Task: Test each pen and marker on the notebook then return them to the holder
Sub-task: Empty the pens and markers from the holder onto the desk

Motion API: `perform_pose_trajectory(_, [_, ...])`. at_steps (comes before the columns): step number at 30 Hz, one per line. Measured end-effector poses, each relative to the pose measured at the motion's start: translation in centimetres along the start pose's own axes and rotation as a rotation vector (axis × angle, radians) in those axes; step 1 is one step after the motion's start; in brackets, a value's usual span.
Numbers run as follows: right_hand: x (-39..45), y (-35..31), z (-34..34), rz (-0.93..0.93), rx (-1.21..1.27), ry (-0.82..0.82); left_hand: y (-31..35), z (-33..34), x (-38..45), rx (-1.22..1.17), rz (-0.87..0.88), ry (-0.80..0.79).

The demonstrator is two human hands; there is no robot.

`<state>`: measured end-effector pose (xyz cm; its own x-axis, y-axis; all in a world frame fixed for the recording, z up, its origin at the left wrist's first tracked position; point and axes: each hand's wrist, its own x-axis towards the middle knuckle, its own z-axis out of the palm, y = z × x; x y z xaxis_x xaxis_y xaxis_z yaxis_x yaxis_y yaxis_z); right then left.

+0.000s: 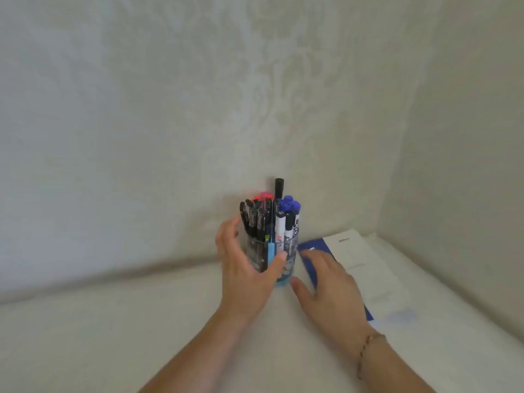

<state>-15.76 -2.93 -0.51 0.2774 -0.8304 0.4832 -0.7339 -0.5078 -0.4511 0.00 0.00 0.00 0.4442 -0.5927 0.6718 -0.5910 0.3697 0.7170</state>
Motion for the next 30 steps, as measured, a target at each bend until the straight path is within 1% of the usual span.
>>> perform_pose_trajectory(2, [0.0, -0.7, 0.1, -0.042, 0.129, 0.014, 0.1, -0.2, -0.1, 0.001, 0.015, 0.012])
perform_pose_trajectory(5, [0.1, -1.9, 0.2, -0.103, 0.302, 0.015, -0.5, -0.9, -0.2, 0.046, 0.05, -0.041])
perform_pose_trajectory(7, [0.6, -2.4, 0.0, -0.107, 0.379, 0.066, -0.5, -1.2, -0.1, 0.018, 0.005, -0.032])
perform_pose_trajectory(9, [1.4, -3.0, -0.4, -0.093, 0.417, 0.136, -0.5, -1.3, 0.1, -0.034, -0.047, -0.02])
perform_pose_trajectory(11, [2.0, -3.8, -0.5, -0.066, 0.422, 0.207, -0.5, -1.2, 0.4, -0.055, -0.05, -0.011])
perform_pose_trajectory(13, [2.5, -4.4, -0.2, -0.041, 0.443, 0.26, -0.4, -1.1, 0.5, -0.074, -0.043, -0.042])
perform_pose_trajectory(15, [2.8, -4.8, 0.1, -0.026, 0.467, 0.273, -0.2, -1.0, 0.5, -0.107, -0.038, -0.082])
perform_pose_trajectory(17, [3.1, -4.6, 0.3, -0.021, 0.472, 0.239, -0.1, -0.8, 0.5, -0.137, -0.053, -0.109])
perform_pose_trajectory(20, [3.4, -4.3, 0.1, -0.011, 0.407, 0.201, -0.2, -0.6, 0.4, -0.126, -0.08, -0.12])
perform_pose_trajectory(24, [4.2, -2.8, -1.5, -0.058, 0.523, 0.076, -0.9, -0.7, 0.4, -0.081, -0.097, -0.146])
perform_pose_trajectory(26, [4.4, -1.6, -2.5, 0.002, 0.578, 0.035, -1.1, -0.9, 0.3, -0.057, -0.112, -0.16])
perform_pose_trajectory(28, [4.5, -0.2, -3.2, 0.122, 0.483, 0.009, -1.1, -1.0, 0.3, -0.045, -0.125, -0.156])
perform_pose_trajectory(30, [4.1, 1.3, -3.5, 0.22, 0.204, -0.13, -1.0, -1.1, 0.2, -0.041, -0.13, -0.154])
